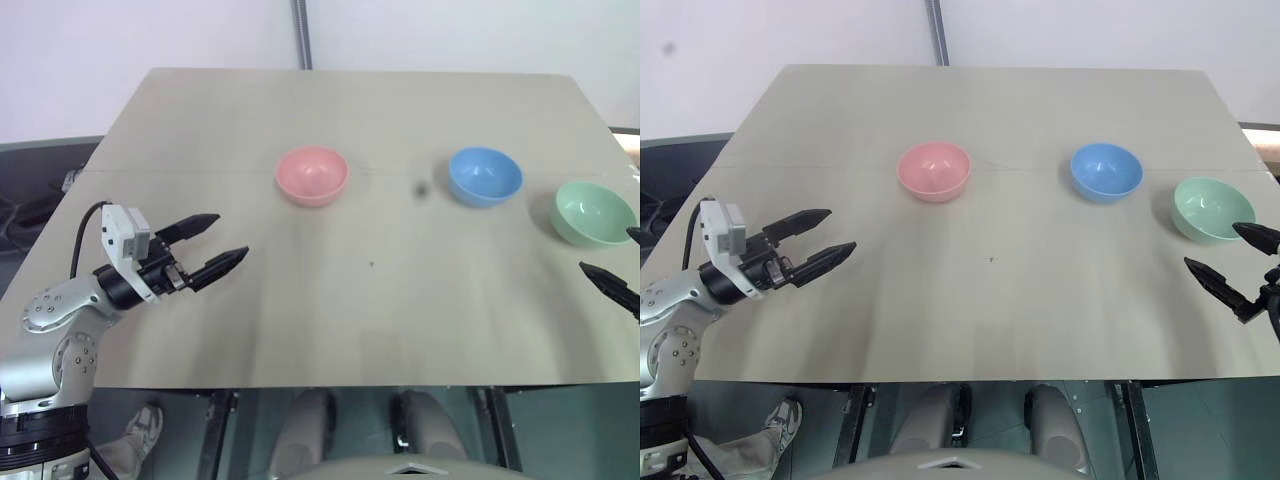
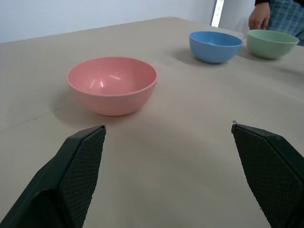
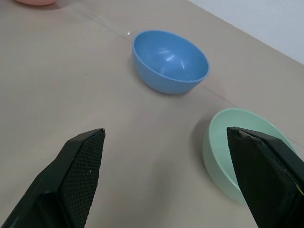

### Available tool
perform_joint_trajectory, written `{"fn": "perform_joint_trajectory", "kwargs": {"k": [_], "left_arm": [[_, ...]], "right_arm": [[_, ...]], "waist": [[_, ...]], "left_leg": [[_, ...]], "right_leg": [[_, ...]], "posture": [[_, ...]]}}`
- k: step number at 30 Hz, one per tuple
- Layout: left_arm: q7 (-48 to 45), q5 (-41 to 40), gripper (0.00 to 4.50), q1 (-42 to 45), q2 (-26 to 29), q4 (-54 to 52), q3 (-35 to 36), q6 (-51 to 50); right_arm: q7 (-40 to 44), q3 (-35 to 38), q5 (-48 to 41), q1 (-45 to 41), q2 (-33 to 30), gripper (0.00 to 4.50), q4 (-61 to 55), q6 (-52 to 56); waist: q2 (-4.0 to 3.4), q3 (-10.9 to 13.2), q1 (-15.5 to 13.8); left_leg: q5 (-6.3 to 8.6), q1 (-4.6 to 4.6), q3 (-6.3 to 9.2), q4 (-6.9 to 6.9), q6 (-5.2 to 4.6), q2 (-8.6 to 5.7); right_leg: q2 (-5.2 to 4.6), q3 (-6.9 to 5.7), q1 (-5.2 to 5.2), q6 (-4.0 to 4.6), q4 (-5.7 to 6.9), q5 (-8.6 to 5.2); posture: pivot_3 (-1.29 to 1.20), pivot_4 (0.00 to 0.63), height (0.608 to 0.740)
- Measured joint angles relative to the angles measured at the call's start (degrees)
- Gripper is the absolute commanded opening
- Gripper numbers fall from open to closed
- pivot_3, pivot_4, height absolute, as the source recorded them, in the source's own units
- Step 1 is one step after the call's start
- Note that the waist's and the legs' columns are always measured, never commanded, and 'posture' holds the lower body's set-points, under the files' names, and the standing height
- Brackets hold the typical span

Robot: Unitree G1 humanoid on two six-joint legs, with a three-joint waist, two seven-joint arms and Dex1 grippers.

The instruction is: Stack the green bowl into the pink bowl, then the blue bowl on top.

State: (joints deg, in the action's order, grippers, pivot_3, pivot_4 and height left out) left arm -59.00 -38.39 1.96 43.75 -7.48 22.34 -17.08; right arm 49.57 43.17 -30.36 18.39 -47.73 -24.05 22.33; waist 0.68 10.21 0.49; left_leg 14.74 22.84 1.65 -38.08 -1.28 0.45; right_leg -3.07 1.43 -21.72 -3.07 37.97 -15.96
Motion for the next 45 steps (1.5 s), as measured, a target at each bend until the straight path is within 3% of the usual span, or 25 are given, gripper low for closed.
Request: {"fn": "perform_joint_trajectory", "kwargs": {"k": [18,25,28,31,35,40,43,45], "left_arm": [[4.9,0.6,4.5,0.7,-1.9,-4.9,-1.2,-2.8],[18.5,15.7,4.5,6.7,-2.5,-8.3,-8.1,-1.7],[21.5,24.4,4.5,12.4,2.8,-9.4,-15.0,-6.2],[18.4,37.6,4.5,24.8,8.6,-5.4,-27.8,-5.5],[13.6,49.7,4.5,40.9,4.9,6.0,-41.5,-2.1],[8.0,57.4,4.5,52.0,-1.2,17.9,-50.8,2.0],[6.5,60.7,3.61,55.1,-4.5,26.5,-53.8,5.7],[5.8,61.9,2.53,55.9,-6.0,30.2,-54.7,7.7]], "right_arm": [[-0.1,-5.4,0.1,-4.3,0.0,4.45,-0.3,0.1],[0.3,-12.2,0.9,-10.3,-0.2,4.45,0.0,-0.6],[0.9,-16.5,0.9,-13.9,-0.3,4.45,0.2,-0.8],[1.3,-22.1,2.2,-18.6,-0.4,4.45,0.1,-1.5],[1.7,-28.0,3.5,-20.4,-0.3,4.45,-1.5,-2.4],[1.7,-31.6,3.3,-22.3,0.0,4.45,-4.8,-2.5],[0.0,-31.4,2.9,-23.8,1.0,4.5,-4.9,-1.7],[-1.3,-31.2,2.3,-24.4,1.4,4.5,-5.5,-0.8]], "waist": [[0.0,0.0,0.0],[0.03,0.0,-0.1],[0.05,0.0,0.0],[0.03,0.0,-0.3],[0.04,0.0,-0.7],[0.05,0.0,-0.6],[0.05,0.0,-0.3],[0.07,0.0,-0.2]], "left_leg": [[0.0,-0.01,-0.02,-0.03,0.0,0.0],[0.0,0.0,-0.01,-0.12,0.0,-0.04],[0.0,0.0,0.02,-0.13,0.0,-0.06],[-0.01,0.01,0.07,-0.13,0.0,-0.24],[-0.01,0.17,0.13,-0.16,0.0,-0.3],[-0.12,0.98,0.18,-0.3,0.17,-0.32],[-0.17,1.08,0.17,-0.28,0.25,-0.33],[-0.15,1.08,0.17,-0.27,0.22,-0.32]], "right_leg": [[0.06,-0.01,0.0,-0.01,0.03,0.01],[0.26,-0.01,0.02,-0.04,0.08,0.03],[0.35,-0.04,0.01,-0.04,0.1,0.03],[0.42,-0.11,0.01,-0.04,0.1,0.02],[0.4,-0.19,-0.03,-0.05,0.09,0.02],[0.41,-0.25,-0.82,-0.06,0.15,0.02],[0.4,-0.23,-0.97,-0.06,0.19,0.02],[0.4,-0.23,-0.98,-0.06,0.19,0.02]], "posture": [[0.0,0.15,0.74],[0.0,0.15,0.74],[0.0,0.15,0.74],[0.0,0.15,0.74],[0.0,0.15,0.74],[0.0,0.15,0.74],[0.0,0.15,0.74],[0.0,0.15,0.74]]}}
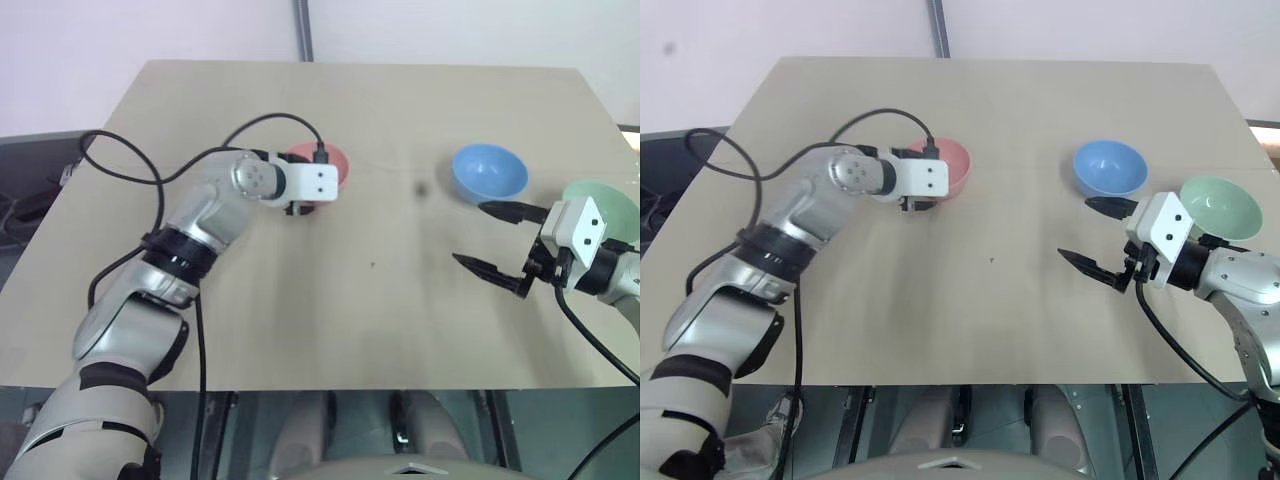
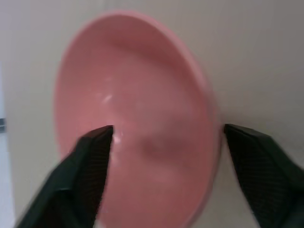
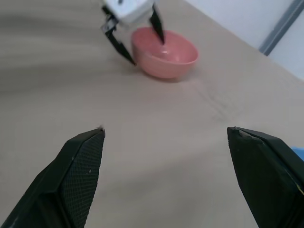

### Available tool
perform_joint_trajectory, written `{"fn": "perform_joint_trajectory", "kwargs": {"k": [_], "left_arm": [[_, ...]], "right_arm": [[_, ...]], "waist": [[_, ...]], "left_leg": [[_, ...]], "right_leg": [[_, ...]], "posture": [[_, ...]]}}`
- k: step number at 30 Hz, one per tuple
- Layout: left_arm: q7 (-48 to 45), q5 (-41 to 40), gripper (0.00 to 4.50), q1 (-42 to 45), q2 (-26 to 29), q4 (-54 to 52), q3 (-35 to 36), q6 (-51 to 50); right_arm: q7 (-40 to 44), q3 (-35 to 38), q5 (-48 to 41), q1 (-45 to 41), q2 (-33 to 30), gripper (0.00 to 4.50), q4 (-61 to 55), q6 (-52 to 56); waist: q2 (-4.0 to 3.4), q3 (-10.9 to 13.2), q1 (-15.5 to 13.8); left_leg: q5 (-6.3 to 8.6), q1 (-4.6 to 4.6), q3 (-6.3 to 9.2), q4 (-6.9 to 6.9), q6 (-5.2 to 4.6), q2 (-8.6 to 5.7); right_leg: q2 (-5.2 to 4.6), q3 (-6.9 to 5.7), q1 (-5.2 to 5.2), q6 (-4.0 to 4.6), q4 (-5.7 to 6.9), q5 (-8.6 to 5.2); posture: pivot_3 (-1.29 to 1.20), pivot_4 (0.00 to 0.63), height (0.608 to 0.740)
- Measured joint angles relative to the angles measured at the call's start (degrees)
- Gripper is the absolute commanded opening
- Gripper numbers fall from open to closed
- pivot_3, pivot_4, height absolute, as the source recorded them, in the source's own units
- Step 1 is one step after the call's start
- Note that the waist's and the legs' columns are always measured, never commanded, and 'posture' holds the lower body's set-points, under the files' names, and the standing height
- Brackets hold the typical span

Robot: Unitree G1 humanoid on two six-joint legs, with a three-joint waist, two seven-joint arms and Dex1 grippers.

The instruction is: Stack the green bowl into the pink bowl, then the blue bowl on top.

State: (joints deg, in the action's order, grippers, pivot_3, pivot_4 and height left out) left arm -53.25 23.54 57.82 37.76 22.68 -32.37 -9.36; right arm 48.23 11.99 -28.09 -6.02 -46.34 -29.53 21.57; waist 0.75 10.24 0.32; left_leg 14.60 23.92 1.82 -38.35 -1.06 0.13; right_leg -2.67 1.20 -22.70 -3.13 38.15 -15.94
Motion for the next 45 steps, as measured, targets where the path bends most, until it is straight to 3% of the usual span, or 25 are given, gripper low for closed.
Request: {"fn": "perform_joint_trajectory", "kwargs": {"k": [3,6,10,17,23,28,31,34,39,42,45], "left_arm": [[-1.8,1.2,1.15,1.2,-1.2,4.3,-0.5,2.8],[-2.9,1.9,0.05,2.0,-2.3,7.0,-0.6,5.0],[-5.5,-0.2,0.05,2.0,-3.3,7.1,0.7,7.9],[-23.7,-18.7,0.05,-6.7,0.7,-17.9,5.4,12.1],[-29.6,-19.4,0.05,-9.4,2.6,-21.2,3.9,18.8],[-25.2,-10.8,2.26,-9.1,0.0,-13.6,0.7,26.7],[-23.1,-8.3,3.14,-8.8,-0.3,-11.4,0.4,29.4],[-23.1,-10.1,4.43,-8.9,-0.3,-11.5,1.5,28.7],[-27.0,-22.7,4.43,-12.1,1.8,-18.5,8.3,14.8],[-27.6,-41.1,4.43,-18.7,7.0,-26.0,23.1,-3.5],[-23.2,-45.8,4.43,-24.2,9.3,-29.5,31.3,-10.3]], "right_arm": [[-1.6,1.1,-1.6,0.4,0.1,4.5,-2.1,2.0],[-2.6,2.6,-1.7,2.4,0.1,4.5,-3.8,2.8],[-3.9,3.6,-2.0,4.6,0.1,4.5,-5.2,3.5],[-5.3,7.7,-4.1,9.2,0.2,4.5,-8.6,5.8],[-6.7,9.3,-4.8,13.0,1.0,4.5,-10.8,7.0],[-8.4,9.3,-4.5,14.1,1.7,4.5,-12.4,7.0],[-8.9,9.3,-4.1,14.4,1.8,4.5,-12.4,7.0],[-9.5,9.3,-2.5,14.4,1.7,4.5,-12.2,6.9],[-11.1,8.4,2.7,13.3,0.6,4.5,-10.6,6.4],[-12.4,7.5,8.4,10.8,-4.3,4.5,-3.9,7.7],[-12.3,5.8,11.6,7.8,-6.2,4.5,5.0,8.7]], "waist": [[0.0,0.0,0.0],[0.01,0.0,-0.2],[0.02,0.0,-0.2],[-0.02,0.0,0.4],[-0.02,0.0,0.1],[-0.02,0.0,0.1],[-0.02,0.0,0.2],[-0.02,0.0,0.3],[-0.04,0.0,0.5],[-0.07,0.0,1.3],[-0.1,0.0,1.1]], "left_leg": [[0.06,0.0,0.01,-0.03,-0.1,0.01],[0.12,0.0,0.03,-0.12,-0.21,0.01],[0.12,-0.01,0.06,-0.28,-0.22,0.04],[0.11,-0.18,-0.04,-0.36,-0.2,0.13],[0.09,-0.2,0.07,-0.8,-0.2,0.15],[0.01,-0.19,0.01,-0.95,-0.35,0.11],[0.01,-0.18,0.02,-0.94,-0.35,0.11],[0.01,-0.17,0.01,-0.9,-0.35,0.14],[0.01,-0.14,-0.02,-0.89,-0.34,0.17],[0.01,-0.21,-0.15,-0.87,-0.34,0.27],[0.01,-0.23,-0.1,-0.86,-0.34,0.23]], "right_leg": [[-0.01,-0.01,0.0,0.0,0.07,0.0],[-0.06,-0.02,0.0,0.0,0.22,0.0],[-0.08,-0.04,-0.01,-0.01,0.47,0.0],[-0.06,0.13,0.0,0.01,0.75,-0.01],[0.08,0.04,0.14,0.01,0.95,0.0],[0.07,0.13,0.25,-0.21,0.84,0.13],[0.07,0.12,0.23,-0.21,0.84,0.13],[0.07,0.13,0.21,-0.21,0.83,0.13],[0.06,0.15,0.14,-0.21,0.86,0.13],[0.05,0.25,0.09,-0.2,0.88,0.13],[0.04,0.22,0.15,-0.2,0.88,0.13]], "posture": [[0.0,0.15,0.74],[0.0,0.15,0.74],[0.0,0.15,0.74],[0.0,0.15,0.74],[0.0,0.15,0.74],[0.0,0.15,0.74],[0.0,0.15,0.74],[0.0,0.15,0.74],[0.0,0.15,0.74],[0.0,0.15,0.74],[0.0,0.15,0.74]]}}
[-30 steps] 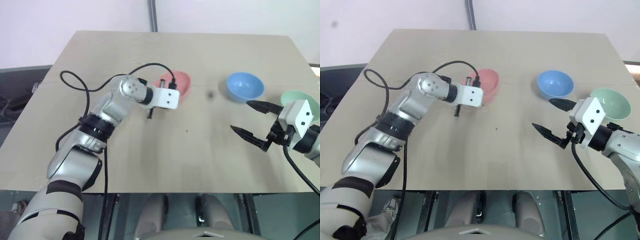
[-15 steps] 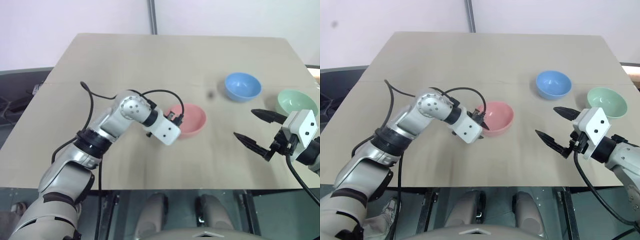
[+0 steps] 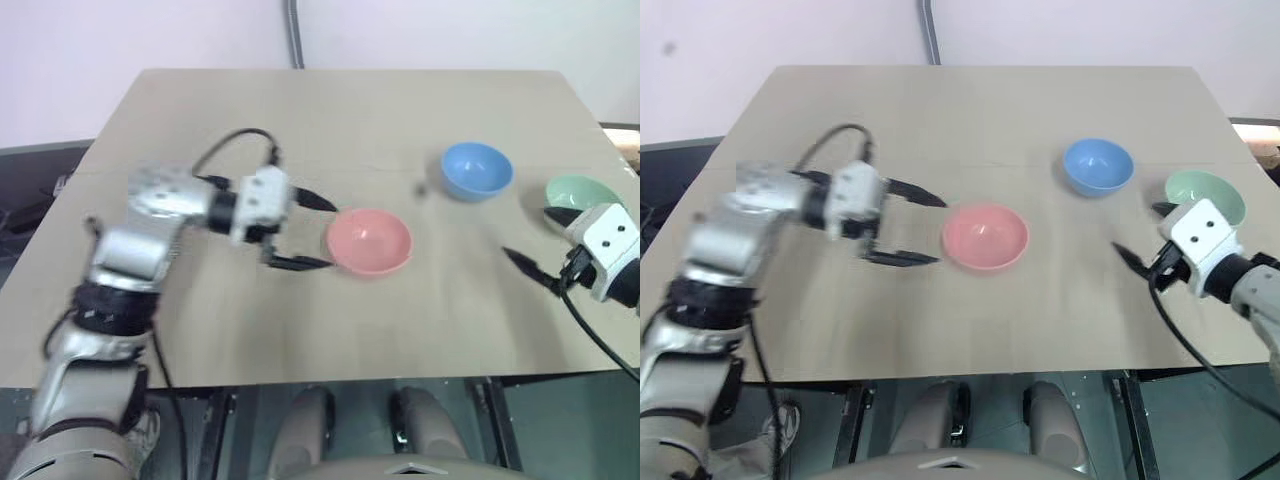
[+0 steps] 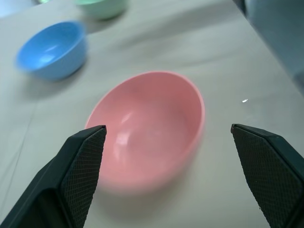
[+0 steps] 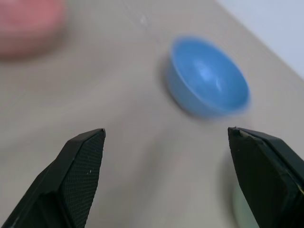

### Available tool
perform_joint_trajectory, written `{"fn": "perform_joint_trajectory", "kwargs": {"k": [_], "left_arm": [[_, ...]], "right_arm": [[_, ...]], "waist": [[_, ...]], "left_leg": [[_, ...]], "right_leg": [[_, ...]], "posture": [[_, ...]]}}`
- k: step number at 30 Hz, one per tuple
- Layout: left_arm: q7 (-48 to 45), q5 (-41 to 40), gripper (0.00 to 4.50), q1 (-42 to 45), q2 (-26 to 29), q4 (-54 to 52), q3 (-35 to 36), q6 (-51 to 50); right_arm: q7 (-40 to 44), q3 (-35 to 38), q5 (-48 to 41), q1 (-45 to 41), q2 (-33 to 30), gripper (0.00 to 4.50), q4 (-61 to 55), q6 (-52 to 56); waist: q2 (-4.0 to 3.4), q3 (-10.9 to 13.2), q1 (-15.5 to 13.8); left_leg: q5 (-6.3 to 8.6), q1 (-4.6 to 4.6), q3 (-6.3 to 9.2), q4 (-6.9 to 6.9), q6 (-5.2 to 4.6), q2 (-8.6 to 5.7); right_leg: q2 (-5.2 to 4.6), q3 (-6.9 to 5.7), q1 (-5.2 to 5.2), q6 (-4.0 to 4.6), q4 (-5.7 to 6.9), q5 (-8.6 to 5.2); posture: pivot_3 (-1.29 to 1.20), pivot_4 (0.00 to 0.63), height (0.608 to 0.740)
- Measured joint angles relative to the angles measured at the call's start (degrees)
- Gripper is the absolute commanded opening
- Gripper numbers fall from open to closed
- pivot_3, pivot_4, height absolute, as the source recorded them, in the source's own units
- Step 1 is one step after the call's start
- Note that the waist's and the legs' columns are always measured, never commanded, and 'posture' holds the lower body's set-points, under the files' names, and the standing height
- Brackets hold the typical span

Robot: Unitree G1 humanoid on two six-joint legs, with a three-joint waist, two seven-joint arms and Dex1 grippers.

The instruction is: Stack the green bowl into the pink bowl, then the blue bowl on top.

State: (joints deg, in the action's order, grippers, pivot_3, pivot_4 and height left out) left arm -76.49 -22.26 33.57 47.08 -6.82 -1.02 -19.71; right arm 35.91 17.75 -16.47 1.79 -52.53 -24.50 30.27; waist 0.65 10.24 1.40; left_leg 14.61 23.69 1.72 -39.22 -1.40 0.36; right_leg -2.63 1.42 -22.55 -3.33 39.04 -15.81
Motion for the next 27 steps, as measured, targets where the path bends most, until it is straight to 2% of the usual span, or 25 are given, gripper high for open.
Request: {"fn": "perform_joint_trajectory", "kwargs": {"k": [4,7,11,14,16,21,22,27], "left_arm": [[5.4,-2.8,4.43,-8.3,-2.8,-3.9,3.3,-1.3],[10.6,-4.5,4.43,-13.3,-7.6,-5.9,4.5,-2.4],[13.1,-5.4,4.43,-17.3,-8.4,-8.7,4.9,-2.9],[14.8,-7.1,4.5,-18.6,-8.5,-10.1,5.2,-5.1],[16.3,-7.4,4.5,-19.4,-8.5,-10.1,5.6,-5.5],[18.1,-9.6,4.5,-19.3,-8.8,-10.1,7.2,-6.5],[18.2,-9.7,4.5,-19.1,-8.9,-10.0,7.2,-6.9],[19.3,-9.8,4.5,-18.0,-10.1,-8.3,7.1,-7.5]], "right_arm": [[1.7,-5.2,3.8,-8.9,-1.9,4.5,14.4,-1.4],[3.6,-9.5,6.9,-16.8,-2.0,4.5,26.0,-4.5],[4.9,-13.5,11.1,-25.8,-2.1,4.5,41.2,-8.2],[5.7,-14.8,12.4,-29.3,-2.0,3.65,48.7,-8.3],[6.4,-15.0,12.9,-29.5,-2.0,2.85,51.0,-8.0],[7.6,-15.0,13.1,-29.3,-2.0,0.35,49.7,-7.8],[7.6,-14.9,13.1,-28.9,-2.1,0.04,49.0,-7.8],[8.6,-14.1,12.4,-25.8,-2.2,0.04,42.1,-9.1]], "waist": [[0.01,0.0,-0.8],[0.02,0.0,-0.7],[0.01,0.0,-0.6],[-0.05,0.0,-0.8],[-0.05,0.0,-0.8],[-0.08,0.0,-0.6],[-0.08,0.0,-0.6],[-0.09,0.0,-0.7]], "left_leg": [[-0.04,-0.01,-0.07,-0.04,-0.06,-0.08],[-0.04,0.03,-0.12,-0.04,-0.07,-0.08],[-0.04,0.02,-0.17,0.09,-0.06,-0.05],[-0.04,0.05,-0.17,0.14,-0.07,-0.05],[-0.04,0.06,-0.19,0.14,-0.07,-0.07],[-0.04,0.01,-0.23,0.13,-0.07,-0.07],[-0.04,0.01,-0.21,0.13,-0.07,-0.07],[-0.04,0.02,-0.2,0.12,-0.07,-0.06]], "right_leg": [[-0.11,0.06,0.04,-0.04,-0.03,0.04],[-0.13,0.11,-0.01,-0.07,-0.09,0.07],[-0.08,0.15,-0.12,-0.02,-0.06,0.09],[-0.11,0.14,-0.12,-0.01,-0.08,0.1],[-0.13,0.16,-0.12,-0.01,-0.1,0.1],[-0.14,0.2,-0.12,-0.02,-0.05,0.1],[-0.13,0.18,-0.12,-0.01,-0.05,0.11],[-0.12,0.17,-0.12,-0.01,-0.04,0.11]], "posture": [[0.0,0.15,0.74],[0.0,0.15,0.74],[0.0,0.15,0.74],[0.0,0.15,0.74],[0.0,0.15,0.74],[0.0,0.15,0.74],[0.0,0.15,0.74],[0.0,0.15,0.74]]}}
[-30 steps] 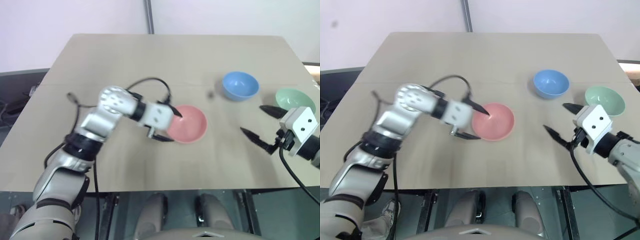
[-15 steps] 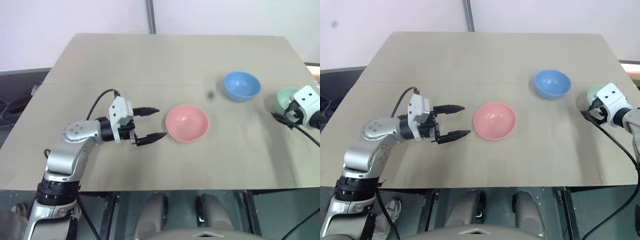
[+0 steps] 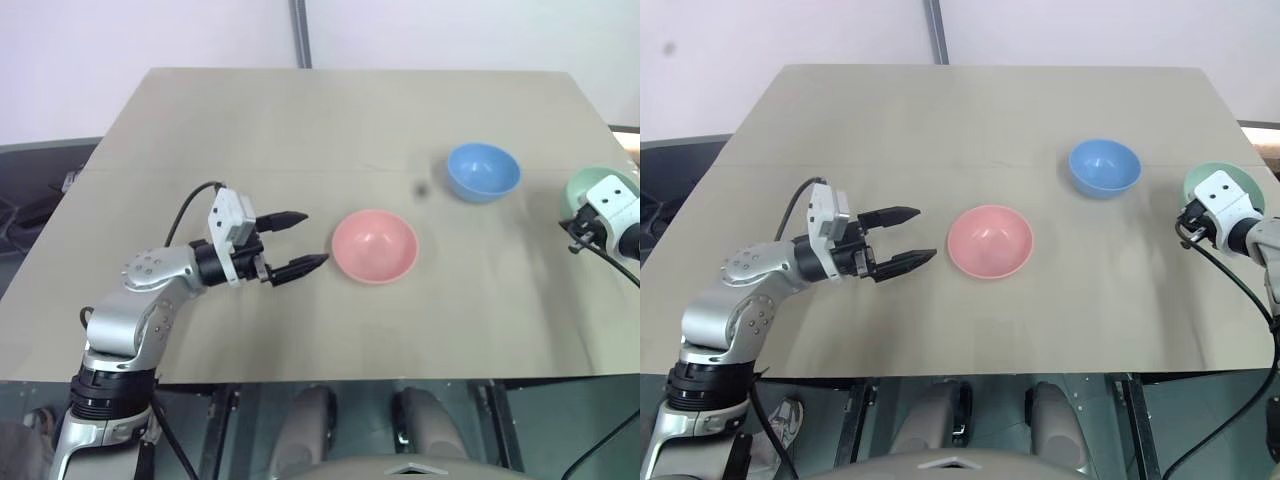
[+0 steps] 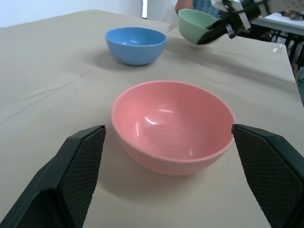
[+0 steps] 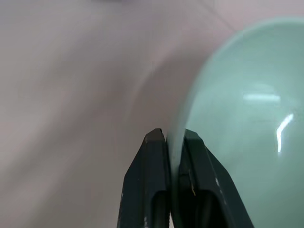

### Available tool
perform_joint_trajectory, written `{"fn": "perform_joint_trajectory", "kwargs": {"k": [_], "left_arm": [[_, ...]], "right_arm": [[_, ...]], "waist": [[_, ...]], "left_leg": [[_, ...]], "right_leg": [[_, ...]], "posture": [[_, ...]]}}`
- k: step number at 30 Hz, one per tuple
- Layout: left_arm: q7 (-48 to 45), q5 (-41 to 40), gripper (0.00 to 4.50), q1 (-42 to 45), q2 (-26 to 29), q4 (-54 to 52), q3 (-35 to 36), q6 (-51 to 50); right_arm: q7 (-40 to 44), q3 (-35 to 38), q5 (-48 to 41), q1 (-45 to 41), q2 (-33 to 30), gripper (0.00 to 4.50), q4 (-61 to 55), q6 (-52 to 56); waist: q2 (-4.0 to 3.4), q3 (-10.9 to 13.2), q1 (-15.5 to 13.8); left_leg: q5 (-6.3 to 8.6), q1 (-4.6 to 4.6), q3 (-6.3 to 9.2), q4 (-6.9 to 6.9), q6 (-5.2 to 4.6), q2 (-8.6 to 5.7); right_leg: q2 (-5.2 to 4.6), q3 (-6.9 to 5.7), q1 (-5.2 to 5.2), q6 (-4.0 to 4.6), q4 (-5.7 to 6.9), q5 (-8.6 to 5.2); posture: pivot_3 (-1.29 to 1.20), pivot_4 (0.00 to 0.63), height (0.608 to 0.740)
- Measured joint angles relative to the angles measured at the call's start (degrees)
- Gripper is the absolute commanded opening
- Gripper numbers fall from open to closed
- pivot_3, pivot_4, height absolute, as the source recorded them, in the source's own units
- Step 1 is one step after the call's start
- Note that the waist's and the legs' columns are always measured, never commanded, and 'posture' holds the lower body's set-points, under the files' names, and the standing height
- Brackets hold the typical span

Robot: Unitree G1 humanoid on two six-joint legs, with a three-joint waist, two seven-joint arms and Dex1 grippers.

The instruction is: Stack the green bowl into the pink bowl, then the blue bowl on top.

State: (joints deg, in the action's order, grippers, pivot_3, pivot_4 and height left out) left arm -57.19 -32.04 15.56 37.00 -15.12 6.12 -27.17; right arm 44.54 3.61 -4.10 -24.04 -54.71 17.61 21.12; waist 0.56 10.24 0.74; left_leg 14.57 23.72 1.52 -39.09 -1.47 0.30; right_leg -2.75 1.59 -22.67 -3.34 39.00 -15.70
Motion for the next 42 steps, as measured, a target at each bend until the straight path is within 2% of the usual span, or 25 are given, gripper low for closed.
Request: {"fn": "perform_joint_trajectory", "kwargs": {"k": [3,5,7,10,13,15,19,20,23,27,28,29,31,32,33,36,39,42], "left_arm": [[-0.4,0.4,4.5,0.4,-0.2,5.2,0.7,1.8],[-2.1,0.3,4.5,0.4,-0.5,9.3,1.1,4.2],[-5.4,0.5,4.5,-0.9,0.0,13.0,2.4,8.0],[-7.7,1.1,4.5,-1.3,0.6,17.5,3.0,10.8],[-9.6,1.3,4.5,-1.5,1.0,19.5,3.1,12.6],[-10.1,1.4,4.5,-0.6,0.8,20.4,3.1,13.1],[-10.2,1.4,4.5,0.0,0.4,20.3,3.0,13.8],[-10.2,1.4,4.5,-0.1,0.4,20.3,3.0,13.8],[-10.1,1.4,4.5,-0.7,0.4,20.2,3.0,13.8],[-9.7,1.3,4.5,-2.5,0.4,19.7,3.2,13.7],[-9.0,1.2,4.5,-3.0,0.2,18.7,3.3,13.6],[-8.9,1.0,4.5,-3.3,0.2,18.3,3.5,13.6],[-8.5,0.6,4.5,-4.0,0.1,17.6,4.0,13.5],[-8.3,0.5,4.5,-4.2,0.1,17.6,4.4,13.5],[-8.2,0.5,4.5,-4.4,0.1,17.6,4.6,13.5],[-7.4,0.2,4.5,-4.8,-0.2,16.3,4.8,13.3],[-8.1,-1.6,4.5,-5.7,0.4,12.4,5.2,12.3],[-10.7,-3.7,4.5,-7.0,2.6,8.7,5.8,11.4]], "right_arm": [[4.4,4.6,-9.5,8.8,2.3,0.04,-23.2,-0.9],[4.5,4.5,-16.5,9.7,4.6,0.04,-40.7,2.3],[2.2,1.7,-18.8,8.6,6.3,0.04,-52.3,6.3],[-0.2,-5.7,-20.1,7.2,10.5,0.04,-59.1,10.2],[-1.1,-13.5,-18.2,3.8,13.0,0.04,-59.6,12.2],[-1.8,-18.6,-14.9,0.3,16.1,0.04,-56.4,12.0],[-2.4,-24.1,-8.8,-2.2,19.4,1.59,-46.1,8.6],[-2.3,-24.3,-7.7,-2.1,19.3,2.3,-44.4,8.1],[-2.5,-23.1,-6.8,-2.0,19.1,3.51,-44.0,7.4],[-2.6,-12.1,-15.3,-1.2,19.8,3.51,-48.3,10.8],[-1.9,-5.1,-19.9,-1.3,18.4,3.51,-48.7,12.5],[-1.7,-2.5,-20.6,-1.3,17.2,3.51,-48.4,12.6],[0.7,0.6,-17.8,-1.2,9.2,3.51,-43.0,9.5],[1.2,1.2,-16.0,-1.1,7.4,3.51,-40.4,8.3],[1.4,1.3,-14.5,-1.1,6.2,3.51,-37.9,6.6],[2.9,-3.1,-5.8,-5.7,4.6,3.51,-18.2,-4.0],[4.0,-10.5,1.9,-14.3,9.3,3.51,3.5,-14.5],[3.7,-14.9,7.3,-20.6,13.0,3.51,18.7,-22.4]], "waist": [[-0.1,0.0,0.2],[-0.13,0.0,0.6],[0.07,-0.1,0.5],[0.13,-0.1,-0.1],[0.16,-0.1,-0.6],[0.2,-0.1,-0.5],[0.23,-0.1,-0.4],[0.22,-0.1,-0.4],[0.22,-0.1,-0.1],[0.22,-0.1,-0.1],[0.23,-0.1,-0.3],[0.23,-0.1,-0.4],[0.22,-0.1,-0.6],[0.24,-0.1,-0.5],[0.24,-0.1,-0.4],[0.22,-0.1,0.3],[0.22,-0.1,1.7],[0.09,0.0,1.9]], "left_leg": [[0.0,0.02,0.05,0.08,0.0,0.09],[0.0,0.02,0.1,0.12,0.01,0.14],[0.01,-0.01,0.14,0.12,0.01,0.14],[0.0,0.03,0.15,0.02,0.01,0.06],[-0.02,0.04,0.13,-0.15,-0.02,-0.04],[-0.05,0.0,0.1,-0.16,-0.06,-0.05],[-0.07,0.01,0.12,-0.11,-0.04,-0.04],[-0.06,0.06,0.13,-0.09,-0.04,-0.04],[-0.06,0.09,0.14,0.01,-0.04,-0.03],[-0.05,0.1,0.14,0.1,-0.05,-0.03],[-0.05,0.1,0.17,0.1,-0.05,-0.05],[-0.05,0.08,0.18,0.1,-0.06,-0.07],[-0.05,0.0,0.15,0.08,-0.06,-0.17],[-0.05,-0.01,0.14,0.06,-0.06,-0.16],[-0.06,-0.02,0.11,0.05,-0.06,-0.13],[-0.09,-0.1,-0.04,0.04,-0.07,-0.04],[-0.11,-0.13,-0.18,0.07,-0.05,0.14],[-0.13,-0.03,-0.23,0.26,0.0,0.17]], "right_leg": [[0.09,0.0,-0.06,0.0,-0.01,0.0],[0.13,-0.03,-0.08,0.0,0.0,0.0],[0.09,-0.11,-0.03,0.01,-0.05,0.0],[-0.02,-0.15,-0.02,0.05,-0.09,0.02],[-0.17,-0.16,0.04,0.03,-0.12,0.05],[-0.18,-0.15,0.04,0.04,-0.12,0.1],[-0.12,-0.16,0.02,0.05,-0.08,0.11],[-0.11,-0.17,-0.03,0.05,-0.07,0.11],[-0.12,-0.18,-0.06,0.05,-0.09,0.11],[-0.16,-0.18,-0.07,0.05,-0.15,0.11],[-0.24,-0.25,-0.02,0.05,-0.15,0.11],[-0.29,-0.27,0.01,0.05,-0.16,0.12],[-0.37,-0.27,0.07,0.04,-0.17,0.12],[-0.36,-0.25,0.08,0.05,-0.17,0.11],[-0.34,-0.22,0.07,0.05,-0.17,0.11],[-0.17,-0.05,0.04,0.13,-0.11,0.17],[0.08,0.09,-0.05,0.2,-0.07,0.21],[0.12,0.18,-0.31,0.24,-0.01,0.24]], "posture": [[0.0,0.15,0.74],[0.0,0.15,0.74],[0.0,0.15,0.74],[0.0,0.15,0.74],[0.0,0.15,0.74],[0.0,0.15,0.74],[0.0,0.15,0.74],[0.0,0.15,0.74],[0.0,0.15,0.74],[0.0,0.15,0.74],[0.0,0.15,0.74],[0.0,0.15,0.74],[0.0,0.15,0.74],[0.0,0.15,0.74],[0.0,0.15,0.74],[0.0,0.15,0.74],[0.0,0.15,0.74],[0.0,0.15,0.74]]}}
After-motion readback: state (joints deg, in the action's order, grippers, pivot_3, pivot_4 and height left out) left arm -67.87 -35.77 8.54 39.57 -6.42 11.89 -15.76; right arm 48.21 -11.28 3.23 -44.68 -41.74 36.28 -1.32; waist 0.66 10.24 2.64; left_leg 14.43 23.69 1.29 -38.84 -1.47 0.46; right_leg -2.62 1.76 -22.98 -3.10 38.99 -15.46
